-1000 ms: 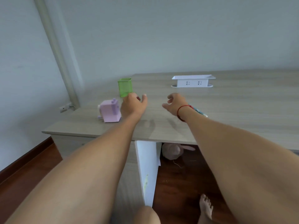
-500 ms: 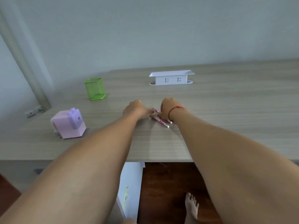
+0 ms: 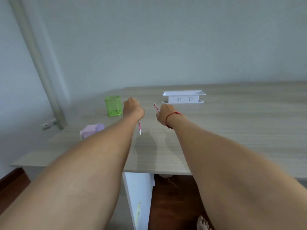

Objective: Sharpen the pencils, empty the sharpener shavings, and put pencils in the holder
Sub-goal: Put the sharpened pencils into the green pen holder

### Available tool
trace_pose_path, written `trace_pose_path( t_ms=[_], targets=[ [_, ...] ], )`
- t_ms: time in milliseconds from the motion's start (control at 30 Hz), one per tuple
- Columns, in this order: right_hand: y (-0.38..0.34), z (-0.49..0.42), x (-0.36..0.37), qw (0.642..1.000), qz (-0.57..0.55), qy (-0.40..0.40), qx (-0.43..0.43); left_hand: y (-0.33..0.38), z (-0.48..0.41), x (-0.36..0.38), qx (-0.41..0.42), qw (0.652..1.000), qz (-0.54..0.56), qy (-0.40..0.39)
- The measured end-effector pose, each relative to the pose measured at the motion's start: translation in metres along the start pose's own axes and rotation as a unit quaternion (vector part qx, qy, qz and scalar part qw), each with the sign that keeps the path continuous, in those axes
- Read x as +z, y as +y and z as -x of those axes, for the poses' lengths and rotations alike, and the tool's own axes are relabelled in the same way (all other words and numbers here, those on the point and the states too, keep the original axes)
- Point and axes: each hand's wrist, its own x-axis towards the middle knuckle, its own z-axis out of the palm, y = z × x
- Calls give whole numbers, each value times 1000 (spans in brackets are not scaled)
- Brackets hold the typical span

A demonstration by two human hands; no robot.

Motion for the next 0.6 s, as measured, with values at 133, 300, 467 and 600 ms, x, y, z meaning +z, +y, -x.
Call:
trace_pose_path(
  t_ms=[133, 300, 467, 600],
  targets=[
    [-56, -7, -16, 999, -27, 5, -45, 0, -20, -58, 31, 999, 13, 43],
    [-116, -34, -13, 992, -98, 24, -76, -20, -64, -102, 45, 994, 23, 97],
    [-151, -79, 0, 981, -168, 38, -93, -31, -106, -117, 53, 990, 49, 123],
    [-167, -125, 10, 978, -177, 61, -97, -29, -147, -111, 59, 985, 72, 142]
  ],
)
